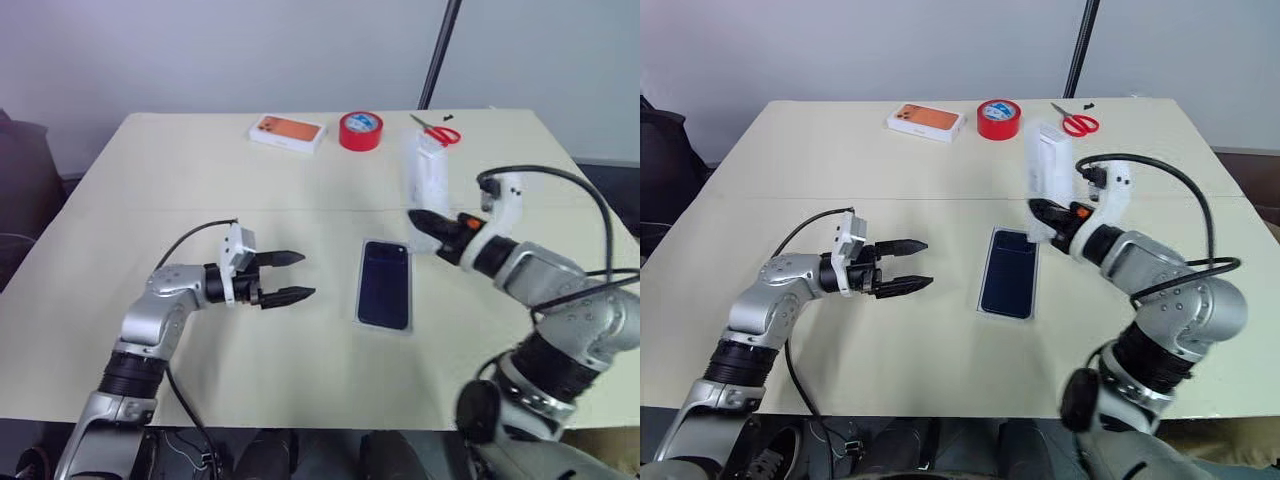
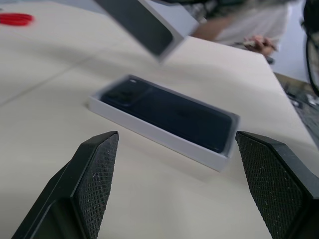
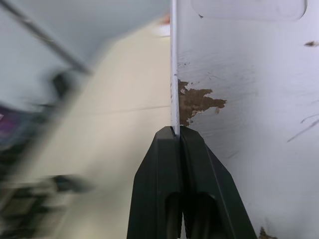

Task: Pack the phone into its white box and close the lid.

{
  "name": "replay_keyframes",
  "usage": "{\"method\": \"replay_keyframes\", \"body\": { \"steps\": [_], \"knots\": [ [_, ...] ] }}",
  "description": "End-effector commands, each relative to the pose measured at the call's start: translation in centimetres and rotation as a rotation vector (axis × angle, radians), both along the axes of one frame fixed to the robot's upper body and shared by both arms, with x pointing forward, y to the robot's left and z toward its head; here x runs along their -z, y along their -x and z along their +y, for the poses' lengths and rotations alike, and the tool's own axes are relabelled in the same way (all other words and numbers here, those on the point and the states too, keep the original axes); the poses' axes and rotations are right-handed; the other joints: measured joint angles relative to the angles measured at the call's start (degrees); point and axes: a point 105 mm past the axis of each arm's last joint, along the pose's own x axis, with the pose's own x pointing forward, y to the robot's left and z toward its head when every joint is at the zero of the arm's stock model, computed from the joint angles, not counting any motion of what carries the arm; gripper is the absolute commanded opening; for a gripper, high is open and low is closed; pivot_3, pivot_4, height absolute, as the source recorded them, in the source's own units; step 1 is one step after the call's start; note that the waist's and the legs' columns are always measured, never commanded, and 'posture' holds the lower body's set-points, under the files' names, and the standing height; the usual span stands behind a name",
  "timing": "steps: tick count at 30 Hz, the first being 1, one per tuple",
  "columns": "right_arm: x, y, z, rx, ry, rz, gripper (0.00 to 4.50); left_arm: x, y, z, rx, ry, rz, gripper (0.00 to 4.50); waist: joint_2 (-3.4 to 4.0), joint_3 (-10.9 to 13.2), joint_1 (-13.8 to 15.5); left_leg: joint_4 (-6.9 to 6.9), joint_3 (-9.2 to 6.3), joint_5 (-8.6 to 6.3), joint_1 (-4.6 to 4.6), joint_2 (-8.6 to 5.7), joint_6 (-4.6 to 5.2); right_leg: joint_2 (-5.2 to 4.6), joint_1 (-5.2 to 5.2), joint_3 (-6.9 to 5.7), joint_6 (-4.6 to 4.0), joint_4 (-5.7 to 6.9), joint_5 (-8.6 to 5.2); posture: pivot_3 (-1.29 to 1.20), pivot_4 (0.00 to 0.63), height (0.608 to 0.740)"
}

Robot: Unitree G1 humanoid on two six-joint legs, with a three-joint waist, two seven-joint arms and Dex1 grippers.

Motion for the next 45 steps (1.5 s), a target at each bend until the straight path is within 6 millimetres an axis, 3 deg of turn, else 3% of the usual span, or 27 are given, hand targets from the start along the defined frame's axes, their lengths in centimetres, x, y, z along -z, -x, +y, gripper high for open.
{"method": "replay_keyframes", "body": {
  "steps": [1,6,10,15,18,21,23,27,30,36,45],
  "knots": [
    [0.4,1.3,2.0,-0.124,-0.131,-0.005,0.02,-1.2,-0.5,0.3,-0.032,0.017,-0.047,3.95,0.06,0.03,-0.06,0.00,0.01,0.00,-0.03,-0.05,0.00,-0.06,-0.03,0.01,0.00,0.00,0.00,0.00,0.150,0.740],
    [1.8,3.7,4.3,-0.304,-0.247,0.038,0.02,-1.1,-0.3,0.3,-0.042,0.017,-0.037,3.95,0.11,0.03,-0.89,-0.01,0.03,0.02,0.01,-0.01,-0.03,-0.05,-0.07,0.02,0.00,0.07,0.00,0.00,0.150,0.740],
    [0.9,5.9,5.8,-0.444,-0.311,0.012,0.02,-1.1,-0.2,0.3,-0.055,0.026,-0.034,3.95,0.13,0.04,-1.85,-0.02,0.04,0.03,0.02,0.00,-0.05,-0.05,-0.07,0.05,0.00,0.11,0.00,0.00,0.150,0.740],
    [0.3,7.2,6.2,-0.509,-0.365,0.027,0.02,-0.9,0.0,0.0,-0.054,0.034,-0.020,3.95,0.19,0.06,-2.13,-0.03,0.04,0.03,0.05,0.04,-0.05,-0.01,-0.07,0.07,0.00,0.13,0.00,0.00,0.150,0.740],
    [1.1,6.7,6.3,-0.456,-0.396,0.131,0.02,-1.0,0.0,-0.2,-0.054,0.043,-0.024,3.95,0.18,0.06,-2.06,-0.02,0.05,0.03,0.05,0.01,-0.04,-0.04,-0.04,0.07,0.00,0.08,0.00,0.00,0.150,0.740],
    [2.6,7.4,6.9,-0.476,-0.368,0.229,0.02,-1.1,0.0,-0.1,-0.057,0.053,-0.025,3.95,0.18,0.06,-2.06,-0.02,0.06,0.03,0.05,0.02,-0.04,-0.03,-0.04,0.06,0.00,0.08,0.00,0.00,0.150,0.740],
    [4.1,6.8,7.2,-0.412,-0.351,0.310,0.02,-0.9,0.1,0.1,-0.067,0.047,-0.028,3.95,0.18,0.06,-2.13,-0.02,0.07,0.02,0.04,0.02,-0.03,-0.01,-0.04,0.06,0.00,0.07,0.00,0.00,0.150,0.740],
    [4.6,5.0,7.1,-0.326,-0.366,0.342,0.02,-0.3,0.4,0.2,-0.058,0.048,0.018,3.95,0.18,0.06,-2.37,-0.02,0.08,0.02,0.14,0.07,-0.03,0.06,0.06,0.07,0.00,0.08,0.00,0.00,0.150,0.740],
    [4.8,3.6,6.7,-0.256,-0.383,0.352,0.00,0.1,0.6,0.2,-0.056,0.046,0.033,3.12,0.18,0.06,-2.22,-0.02,0.07,0.02,0.15,0.07,-0.02,0.06,0.07,0.07,0.00,0.07,0.00,0.00,0.150,0.740],
    [5.0,2.2,5.6,-0.176,-0.394,0.350,0.00,1.2,0.7,-0.6,-0.075,0.035,0.025,0.24,0.18,0.06,-1.53,-0.01,0.08,0.02,0.16,0.07,-0.01,0.06,0.09,0.07,0.00,0.03,0.00,0.00,0.150,0.740],
    [5.3,2.3,3.9,-0.129,-0.365,0.326,0.00,2.6,0.7,-3.6,-0.069,0.046,0.048,0.24,0.17,0.05,-1.38,-0.02,0.08,0.00,0.18,0.04,0.02,0.05,0.17,0.07,0.00,-0.04,0.00,0.00,0.150,0.740]
  ]
}}
